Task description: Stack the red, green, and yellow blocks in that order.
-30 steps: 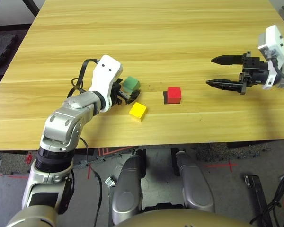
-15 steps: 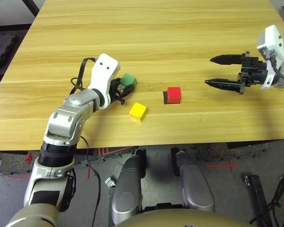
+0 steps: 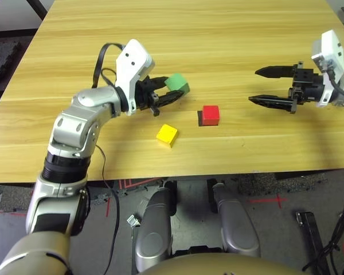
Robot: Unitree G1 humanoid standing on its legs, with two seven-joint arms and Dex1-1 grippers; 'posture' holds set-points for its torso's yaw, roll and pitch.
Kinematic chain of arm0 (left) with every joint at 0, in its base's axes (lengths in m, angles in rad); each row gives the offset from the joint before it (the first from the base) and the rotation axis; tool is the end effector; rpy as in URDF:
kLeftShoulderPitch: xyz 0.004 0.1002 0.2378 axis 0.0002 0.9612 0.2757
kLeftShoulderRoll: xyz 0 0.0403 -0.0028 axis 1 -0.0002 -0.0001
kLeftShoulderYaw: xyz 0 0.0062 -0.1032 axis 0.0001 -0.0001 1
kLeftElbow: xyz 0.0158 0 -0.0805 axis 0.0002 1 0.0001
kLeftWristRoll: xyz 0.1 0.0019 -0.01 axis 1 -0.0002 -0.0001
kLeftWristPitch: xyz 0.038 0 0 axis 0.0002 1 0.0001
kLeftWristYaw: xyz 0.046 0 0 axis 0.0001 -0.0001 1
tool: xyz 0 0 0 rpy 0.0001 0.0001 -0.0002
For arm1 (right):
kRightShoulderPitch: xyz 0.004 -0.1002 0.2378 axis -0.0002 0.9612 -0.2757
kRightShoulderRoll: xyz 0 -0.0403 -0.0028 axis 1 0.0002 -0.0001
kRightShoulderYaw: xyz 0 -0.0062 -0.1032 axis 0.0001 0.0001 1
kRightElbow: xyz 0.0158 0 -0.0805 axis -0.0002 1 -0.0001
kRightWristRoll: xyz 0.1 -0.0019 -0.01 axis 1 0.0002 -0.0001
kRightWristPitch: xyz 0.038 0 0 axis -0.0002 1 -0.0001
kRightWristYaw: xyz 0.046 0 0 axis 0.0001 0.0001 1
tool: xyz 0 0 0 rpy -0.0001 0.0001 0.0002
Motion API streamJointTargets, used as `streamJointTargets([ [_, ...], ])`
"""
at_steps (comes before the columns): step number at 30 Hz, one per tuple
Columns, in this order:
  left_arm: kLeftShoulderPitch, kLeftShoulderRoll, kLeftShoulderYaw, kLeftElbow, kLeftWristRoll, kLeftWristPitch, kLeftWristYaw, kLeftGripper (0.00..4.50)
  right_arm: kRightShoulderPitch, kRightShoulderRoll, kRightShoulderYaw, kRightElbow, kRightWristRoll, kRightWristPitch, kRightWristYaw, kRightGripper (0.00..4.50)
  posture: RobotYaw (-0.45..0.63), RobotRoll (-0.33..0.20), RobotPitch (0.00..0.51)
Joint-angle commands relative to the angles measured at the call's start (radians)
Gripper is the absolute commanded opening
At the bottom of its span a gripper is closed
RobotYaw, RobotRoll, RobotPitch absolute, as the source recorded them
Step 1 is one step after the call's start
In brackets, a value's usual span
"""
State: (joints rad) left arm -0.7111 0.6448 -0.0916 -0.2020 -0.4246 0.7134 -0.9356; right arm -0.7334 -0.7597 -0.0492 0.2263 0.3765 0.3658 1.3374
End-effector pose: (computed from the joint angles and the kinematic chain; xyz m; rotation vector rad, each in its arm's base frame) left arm 0.2759 0.1872 0.2386 0.3716 0.0407 -1.1125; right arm 0.2961 -0.2694 0.2389 -0.3743 0.0205 1.1801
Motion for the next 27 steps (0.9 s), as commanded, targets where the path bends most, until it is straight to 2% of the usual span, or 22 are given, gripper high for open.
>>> streamJointTargets([
  [1, -0.05, -0.017, -0.049, -0.007, -0.018, 0.006, -0.047, 2.03, 0.01, -0.023, -0.002, -0.016, 0.012, 0.003, 0.015, 4.5, 0.28, 0.122, 0.28],
  [11, -0.133, -0.13, -0.188, 0.087, 0.05, -0.071, -0.093, 2.03, 0.097, -0.106, -0.022, -0.145, 0.077, 0.079, 0.064, 4.5, 0.28, 0.121, 0.282],
  [12, -0.141, -0.139, -0.196, 0.103, 0.06, -0.084, -0.098, 2.03, 0.101, -0.114, -0.023, -0.15, 0.079, 0.083, 0.065, 4.5, 0.24, 0.114, 0.289],
  [15, -0.157, -0.165, -0.207, 0.14, 0.074, -0.104, -0.11, 2.03, 0.109, -0.132, -0.025, -0.165, 0.09, 0.094, 0.065, 4.5, 0.23, 0.11, 0.291],
  [27, -0.183, -0.161, -0.238, 0.322, 0.154, -0.32, -0.278, 2.03, 0.139, -0.164, -0.042, -0.218, 0.121, 0.123, 0.052, 4.5, 0.2, 0.089, 0.29],
])
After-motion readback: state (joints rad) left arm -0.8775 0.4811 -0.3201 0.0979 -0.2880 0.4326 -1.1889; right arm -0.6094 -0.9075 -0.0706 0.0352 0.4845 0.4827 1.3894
